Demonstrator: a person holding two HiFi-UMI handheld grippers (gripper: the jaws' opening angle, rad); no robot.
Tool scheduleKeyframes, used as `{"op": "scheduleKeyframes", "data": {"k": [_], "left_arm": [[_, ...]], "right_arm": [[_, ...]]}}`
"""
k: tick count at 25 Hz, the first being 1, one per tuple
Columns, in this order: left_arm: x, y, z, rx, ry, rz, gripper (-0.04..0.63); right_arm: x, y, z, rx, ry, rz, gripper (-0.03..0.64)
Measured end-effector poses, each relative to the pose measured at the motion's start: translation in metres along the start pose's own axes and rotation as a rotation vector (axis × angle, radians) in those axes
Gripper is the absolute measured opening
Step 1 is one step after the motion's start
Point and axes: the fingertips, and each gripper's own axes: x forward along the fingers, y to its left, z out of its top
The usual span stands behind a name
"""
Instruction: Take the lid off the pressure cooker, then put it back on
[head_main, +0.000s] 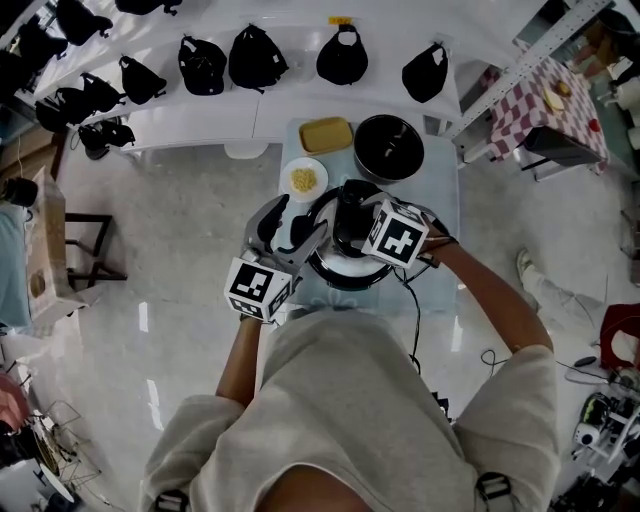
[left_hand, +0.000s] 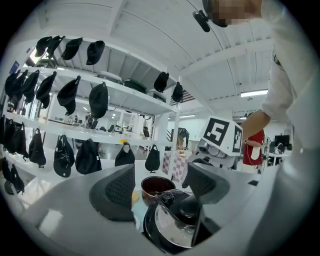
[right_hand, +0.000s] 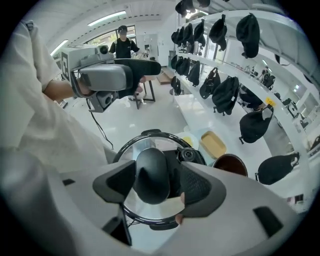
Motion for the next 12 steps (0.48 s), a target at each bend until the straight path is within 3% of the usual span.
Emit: {"op": "scheduleKeyframes", "data": {"k": [5, 12], "left_arm": [[0.007, 0.0, -0.006, 0.013, 0.026, -0.003, 0.321], [0.014, 0.011, -0.003, 0.044, 0.047, 0.019, 0.303]], "right_arm": [[-0.018, -0.015, -0.007, 0.075, -0.092, -0.072, 0.273], [-0.085, -0.076, -0.02, 0.414, -0.465, -0.364, 0.193]]}}
